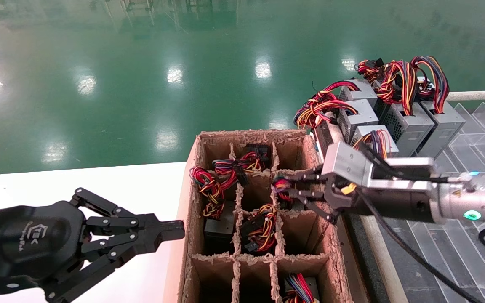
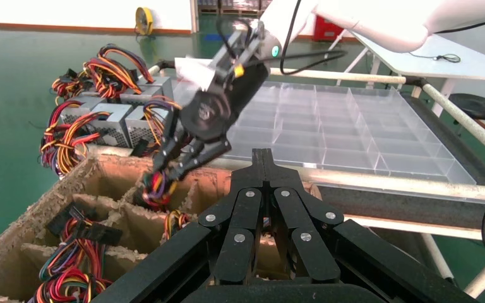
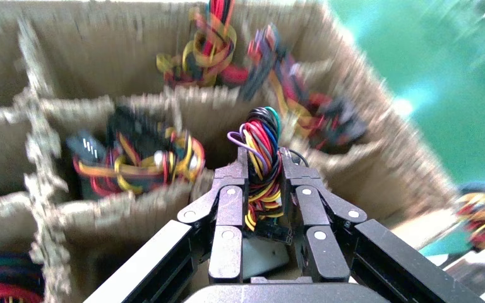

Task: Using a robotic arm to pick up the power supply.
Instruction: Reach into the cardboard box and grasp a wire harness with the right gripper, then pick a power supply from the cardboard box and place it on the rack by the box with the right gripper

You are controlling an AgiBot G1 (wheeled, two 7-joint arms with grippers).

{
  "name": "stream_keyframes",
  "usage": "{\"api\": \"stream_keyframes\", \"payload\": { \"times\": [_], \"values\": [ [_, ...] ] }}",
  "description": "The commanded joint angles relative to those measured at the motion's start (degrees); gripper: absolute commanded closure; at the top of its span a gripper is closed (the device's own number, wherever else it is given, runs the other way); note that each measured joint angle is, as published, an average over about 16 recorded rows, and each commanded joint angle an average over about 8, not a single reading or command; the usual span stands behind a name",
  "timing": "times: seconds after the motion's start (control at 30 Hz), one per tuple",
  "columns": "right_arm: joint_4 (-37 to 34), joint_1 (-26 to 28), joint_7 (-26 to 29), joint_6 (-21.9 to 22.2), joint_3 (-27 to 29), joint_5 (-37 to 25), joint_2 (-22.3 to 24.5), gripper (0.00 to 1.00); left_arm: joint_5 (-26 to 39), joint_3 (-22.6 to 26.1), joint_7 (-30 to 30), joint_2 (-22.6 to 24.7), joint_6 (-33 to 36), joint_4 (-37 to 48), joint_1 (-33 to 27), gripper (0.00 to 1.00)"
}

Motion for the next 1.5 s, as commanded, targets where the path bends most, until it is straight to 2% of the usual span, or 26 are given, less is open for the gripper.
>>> {"api": "stream_keyframes", "payload": {
  "times": [0.03,0.37,0.67,0.9,1.07,1.5],
  "values": [
    [1.6,0.2,0.2,0.3,0.6,0.6,0.5,1.0,0.0,0.0,0.0,0.0,0.0,0.0,0.0,1.0],
    [3.0,5.6,-9.6,-2.7,6.9,8.1,4.2,1.0,0.0,0.0,0.0,0.0,0.0,0.0,0.0,1.0],
    [3.2,14.1,-16.3,-5.1,10.0,8.1,6.9,1.0,0.0,0.0,0.0,0.0,0.0,0.0,0.0,1.0],
    [3.1,18.4,-18.2,-5.7,11.8,6.5,10.3,1.0,0.0,0.0,0.0,0.0,0.0,0.0,0.0,1.0],
    [2.9,18.1,-17.5,-5.7,13.4,6.8,14.1,1.0,0.0,0.0,0.0,0.0,0.0,0.0,0.0,1.0],
    [2.7,11.6,-16.0,-4.9,16.6,6.2,25.4,1.0,0.0,0.0,0.0,0.0,0.0,0.0,0.0,1.0]
  ]
}}
